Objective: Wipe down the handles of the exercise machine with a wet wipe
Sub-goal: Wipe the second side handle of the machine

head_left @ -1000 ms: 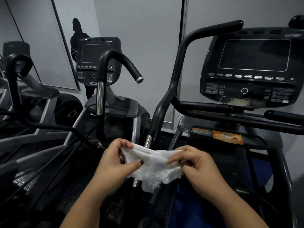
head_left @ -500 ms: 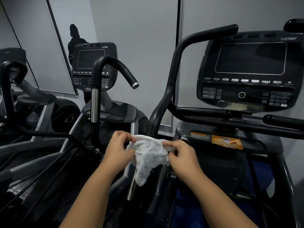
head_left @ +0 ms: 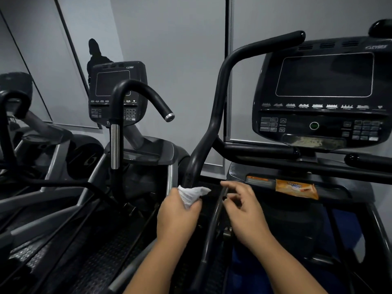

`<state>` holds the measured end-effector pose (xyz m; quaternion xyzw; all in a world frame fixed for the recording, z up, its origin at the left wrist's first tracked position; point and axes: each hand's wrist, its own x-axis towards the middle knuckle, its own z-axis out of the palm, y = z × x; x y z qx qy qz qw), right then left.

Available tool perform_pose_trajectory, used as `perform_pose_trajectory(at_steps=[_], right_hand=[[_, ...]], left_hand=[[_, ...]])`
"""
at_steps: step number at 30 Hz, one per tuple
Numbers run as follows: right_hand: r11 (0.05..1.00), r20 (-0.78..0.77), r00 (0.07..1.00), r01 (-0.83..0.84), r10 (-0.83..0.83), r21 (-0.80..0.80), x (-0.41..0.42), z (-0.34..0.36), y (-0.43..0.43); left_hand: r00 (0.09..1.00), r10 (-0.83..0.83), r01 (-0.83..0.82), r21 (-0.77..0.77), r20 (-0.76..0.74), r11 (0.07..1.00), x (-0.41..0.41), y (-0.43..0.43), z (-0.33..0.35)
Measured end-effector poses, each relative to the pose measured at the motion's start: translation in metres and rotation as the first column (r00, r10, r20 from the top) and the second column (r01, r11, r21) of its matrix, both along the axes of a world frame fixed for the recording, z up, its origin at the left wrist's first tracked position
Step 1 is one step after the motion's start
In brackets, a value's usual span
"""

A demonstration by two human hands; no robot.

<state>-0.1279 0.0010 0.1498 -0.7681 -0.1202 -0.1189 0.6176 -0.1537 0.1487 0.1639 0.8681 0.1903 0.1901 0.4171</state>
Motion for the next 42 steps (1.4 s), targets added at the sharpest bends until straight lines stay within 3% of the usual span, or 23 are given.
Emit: perform_pose_trajectory(at_steps=[4,8,12,17,24,27,31,35,38,42], right_hand=[[0.998,-0.064,0.998,0.022,-0.018,0.056,0.006,-0.001,-0.015],[0.998,-0.070,0.997,0.018,-0.014,0.062,0.003,-0.003,-0.020],[0.999,-0.058,0.998,0.021,-0.019,0.050,0.001,-0.005,-0.022],[0.999,-0.064,0.998,0.024,-0.022,0.031,-0.005,-0.010,-0.019],[0.995,-0.114,0.993,-0.033,0.043,0.090,-0.019,-0.011,-0.011],[0.991,-0.091,0.994,-0.042,0.054,0.126,-0.023,-0.004,-0.010],[0.984,-0.082,0.995,-0.039,0.054,0.174,-0.028,-0.002,-0.016],[0.976,-0.111,0.993,-0.007,0.031,0.216,-0.036,-0.007,-0.025],[0.976,-0.130,0.991,0.021,0.008,0.218,-0.040,-0.007,-0.034],[0.974,-0.137,0.990,0.047,-0.016,0.222,-0.044,-0.006,-0.041]], left_hand=[[0.990,-0.131,0.110,-0.280,-0.057,0.954,0.024,0.006,0.023],[0.937,-0.343,0.286,-0.425,-0.062,0.859,0.033,0.014,0.030],[0.976,-0.217,0.201,-0.341,-0.010,0.918,0.028,0.013,0.014],[1.000,-0.006,0.006,-0.022,0.006,1.000,-0.004,0.005,-0.010],[1.000,0.007,-0.008,0.176,0.006,0.984,-0.054,0.003,-0.057],[0.998,-0.062,0.064,0.165,-0.019,0.984,-0.068,-0.001,-0.067],[0.990,-0.111,0.102,0.105,0.084,0.989,-0.074,-0.007,-0.061],[0.988,-0.023,-0.001,0.157,0.150,0.988,-0.050,-0.007,-0.047],[0.997,0.023,-0.037,0.186,0.075,0.982,-0.017,-0.003,-0.021],[0.998,-0.056,0.055,-0.046,-0.021,0.997,0.014,0.008,0.004]])
